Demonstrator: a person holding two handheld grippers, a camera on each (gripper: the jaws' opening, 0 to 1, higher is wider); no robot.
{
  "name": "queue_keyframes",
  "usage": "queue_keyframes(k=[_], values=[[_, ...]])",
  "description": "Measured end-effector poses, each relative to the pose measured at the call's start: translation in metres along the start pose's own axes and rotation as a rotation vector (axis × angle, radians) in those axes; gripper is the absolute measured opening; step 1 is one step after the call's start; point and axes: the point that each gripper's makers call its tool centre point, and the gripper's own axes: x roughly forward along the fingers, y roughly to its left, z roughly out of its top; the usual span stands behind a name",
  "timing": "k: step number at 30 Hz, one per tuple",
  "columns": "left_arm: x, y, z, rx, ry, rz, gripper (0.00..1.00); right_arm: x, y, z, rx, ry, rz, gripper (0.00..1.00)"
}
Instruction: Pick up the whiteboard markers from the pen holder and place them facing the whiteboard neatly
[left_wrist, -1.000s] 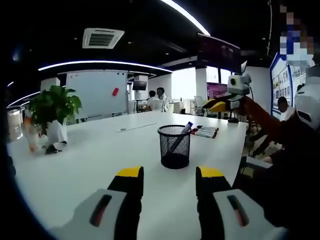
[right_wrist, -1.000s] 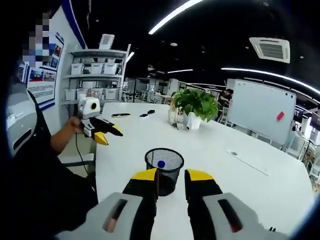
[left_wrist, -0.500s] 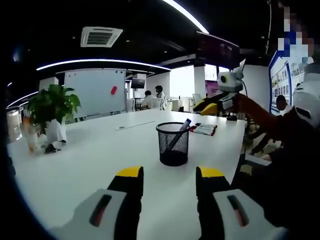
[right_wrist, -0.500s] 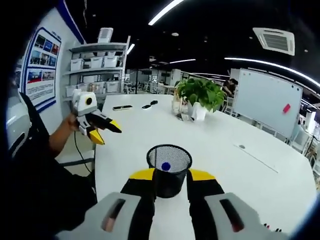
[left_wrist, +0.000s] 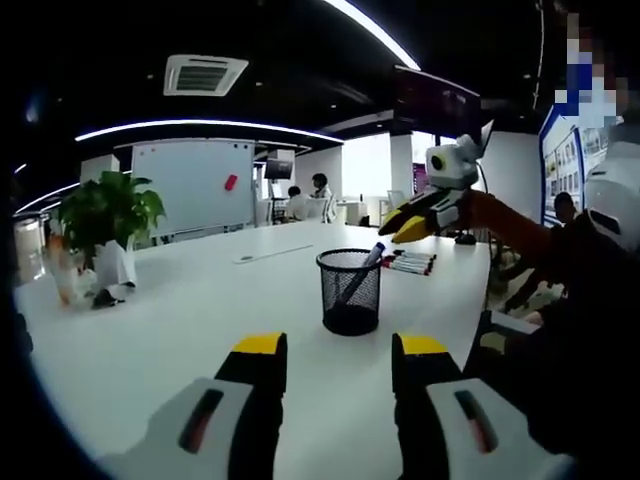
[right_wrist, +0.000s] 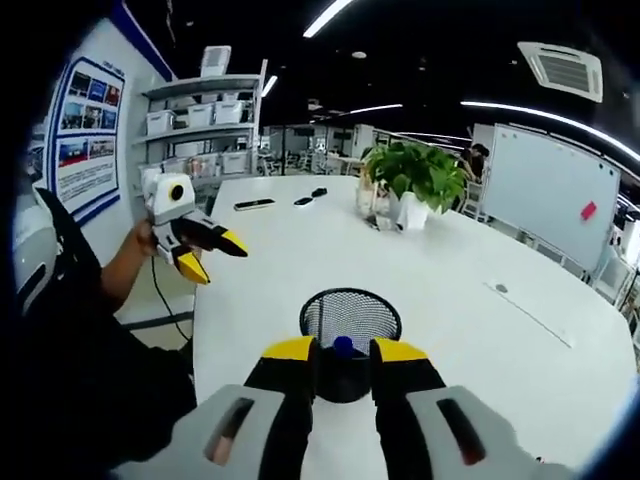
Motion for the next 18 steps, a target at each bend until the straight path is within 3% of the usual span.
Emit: queue_keyframes(k=[7, 18], values=[[0.001, 0.002, -0.005, -0.006, 0.008, 0.000, 0.43, 0.011, -0.001, -0.008, 0.000, 0.046, 0.000, 0.24], [0.004, 0.000, -0.007, -0.006, 0.014, -0.007, 0.43, 0.015, 0.002, -0.011, 0.007, 0.058, 0.015, 0.21]])
